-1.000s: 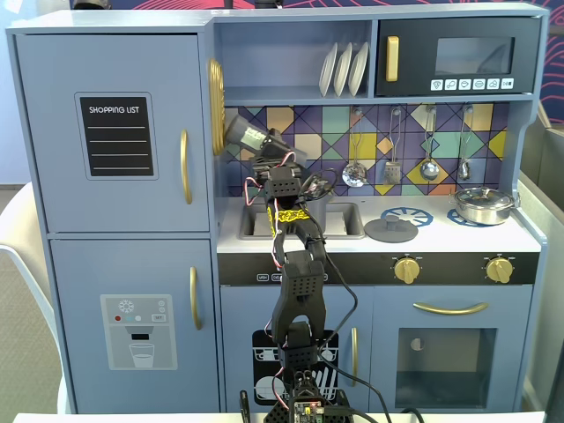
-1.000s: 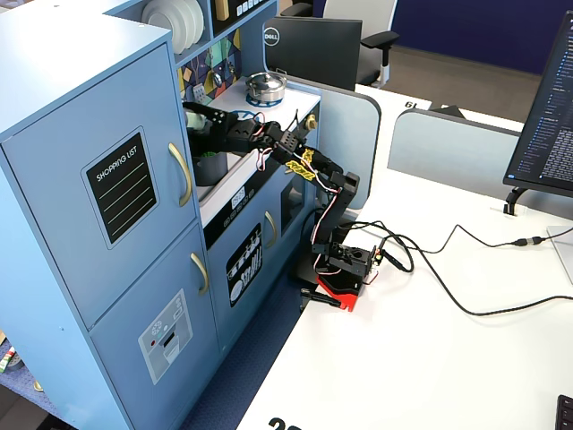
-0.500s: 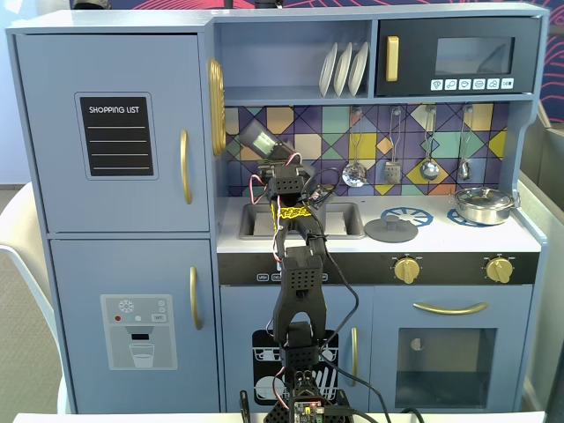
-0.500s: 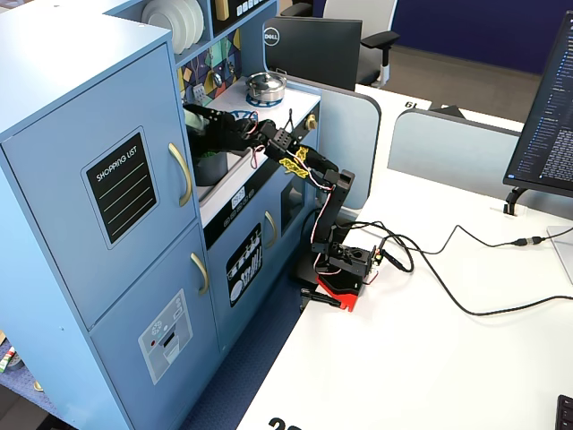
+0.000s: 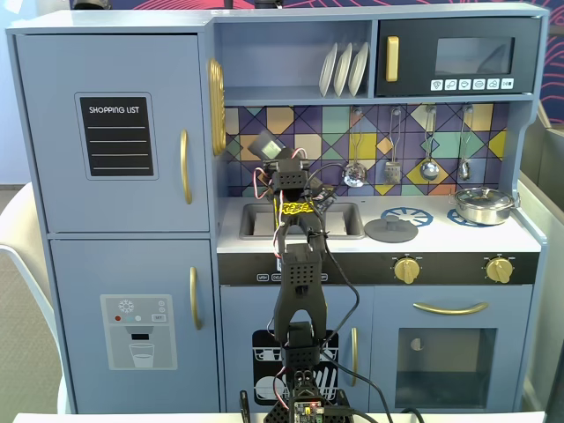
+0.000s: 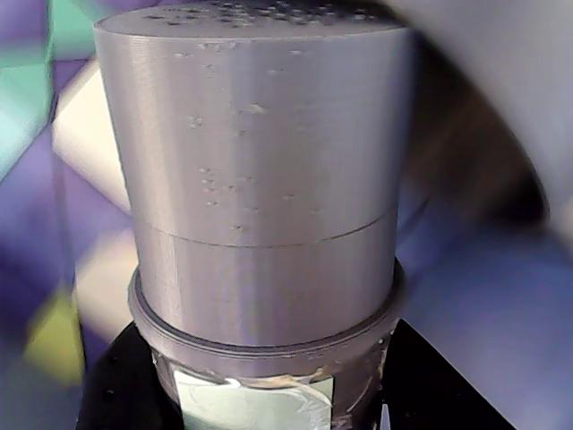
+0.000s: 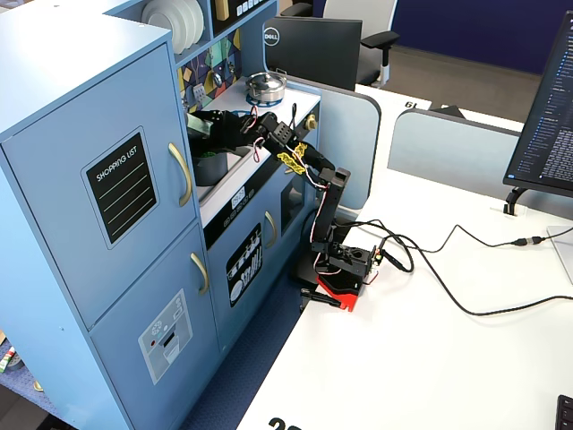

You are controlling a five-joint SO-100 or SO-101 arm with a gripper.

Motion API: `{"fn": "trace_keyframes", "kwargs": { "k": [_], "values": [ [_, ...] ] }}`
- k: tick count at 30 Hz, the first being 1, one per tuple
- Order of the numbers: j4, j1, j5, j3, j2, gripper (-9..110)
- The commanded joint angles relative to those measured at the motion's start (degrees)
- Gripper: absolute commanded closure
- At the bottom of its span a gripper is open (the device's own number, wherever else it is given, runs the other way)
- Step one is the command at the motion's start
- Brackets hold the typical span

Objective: Put salt in the gray recipient

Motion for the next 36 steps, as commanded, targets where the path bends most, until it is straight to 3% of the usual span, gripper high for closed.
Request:
{"fn": "trace_keyframes", "kwargs": {
  "k": [1, 4, 11, 14, 19, 23, 30, 33, 36],
  "values": [
    [-17.93, -2.72, -6.33, 2.99, 5.36, 101],
    [-13.97, -2.64, -7.03, -2.72, 2.46, 101],
    [10.99, 1.32, 0.7, -15.12, -4.31, 101],
    [6.68, 0.35, -0.35, -12.13, -3.34, 101],
    [-15.03, -2.72, -10.46, -7.03, -0.79, 101],
    [-11.07, -0.97, -23.99, -12.48, -2.99, 101],
    [-9.4, 18.19, -65.04, -8.61, 0.35, 101],
    [-16.26, 27.77, -84.64, -4.75, 2.81, 101],
    [-32.61, 36.83, -102.83, 3.25, 5.01, 101]
  ]
}}
